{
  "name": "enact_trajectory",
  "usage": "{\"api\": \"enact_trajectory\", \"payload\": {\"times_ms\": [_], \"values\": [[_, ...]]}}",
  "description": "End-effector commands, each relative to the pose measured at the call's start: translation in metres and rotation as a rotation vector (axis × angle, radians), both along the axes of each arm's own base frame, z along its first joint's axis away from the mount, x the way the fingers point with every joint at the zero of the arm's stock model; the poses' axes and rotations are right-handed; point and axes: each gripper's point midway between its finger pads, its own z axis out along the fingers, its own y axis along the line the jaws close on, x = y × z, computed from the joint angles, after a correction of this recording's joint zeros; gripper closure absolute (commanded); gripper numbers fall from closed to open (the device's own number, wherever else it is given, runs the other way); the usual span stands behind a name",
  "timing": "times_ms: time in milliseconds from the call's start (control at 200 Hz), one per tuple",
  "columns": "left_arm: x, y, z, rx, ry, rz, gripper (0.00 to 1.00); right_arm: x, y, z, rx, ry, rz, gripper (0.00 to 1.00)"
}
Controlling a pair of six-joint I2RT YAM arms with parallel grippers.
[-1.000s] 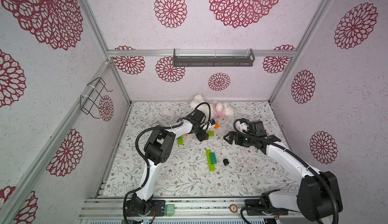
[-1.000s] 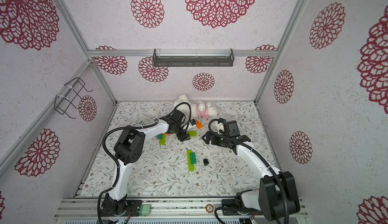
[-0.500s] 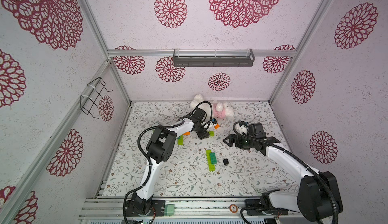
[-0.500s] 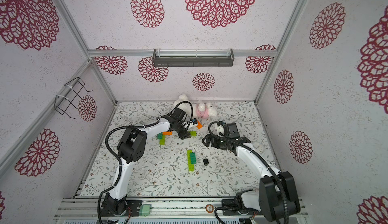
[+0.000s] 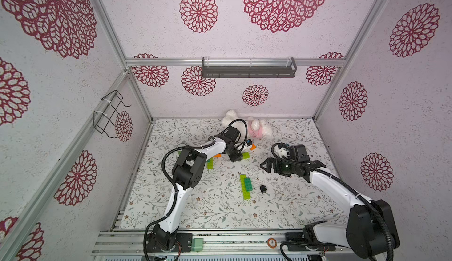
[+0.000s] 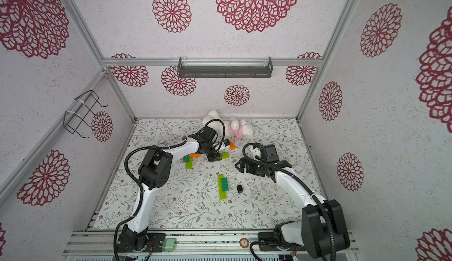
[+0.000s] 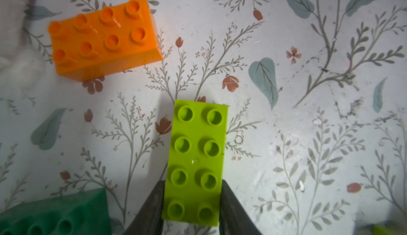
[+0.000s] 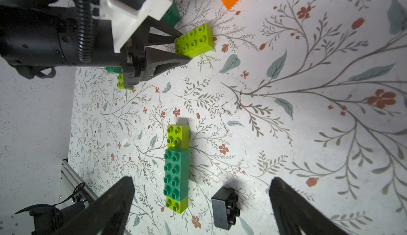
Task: Assemble a small pinwheel with lego
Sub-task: Pick up the lego brick from the center of the board, then place the lego brick at the center of the board.
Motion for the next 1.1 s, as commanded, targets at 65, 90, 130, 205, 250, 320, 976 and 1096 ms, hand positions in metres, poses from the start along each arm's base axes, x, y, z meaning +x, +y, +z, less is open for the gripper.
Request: {"api": "enact_trajectory", "payload": {"times_ms": [65,90,130,205,250,320,976,1096], "values": [[-0.004,0.002,0.006,0.025,-0.023,0.145,0.63,0.005,0.003,0.016,0.027,-0.042,0.003,0.01],[-0.004,0.003,0.006,0.018,-0.022,0.178,0.64,0.006,0.002,0.014,0.024,-0.041,0.001,0.01],[-0.004,0.005,0.010,-0.003,-0.027,0.225,0.67,0.006,0.002,0.013,0.019,-0.043,-0.001,0.01],[-0.009,0.010,0.020,-0.048,-0.035,0.305,0.68,0.008,0.001,0.010,0.009,-0.043,-0.006,0.01],[-0.014,0.013,0.027,-0.076,-0.051,0.338,0.68,0.009,-0.001,0.006,-0.004,-0.038,-0.013,0.01],[-0.025,0.021,0.035,-0.115,-0.074,0.391,0.69,0.010,-0.003,0.001,-0.024,-0.032,-0.015,0.01],[-0.149,0.070,0.015,-0.173,-0.107,0.608,0.67,-0.023,0.067,0.021,0.017,-0.087,0.200,0.01],[-0.160,0.076,0.009,-0.178,-0.095,0.624,0.64,-0.019,0.069,0.023,0.017,-0.089,0.201,0.01]]}}
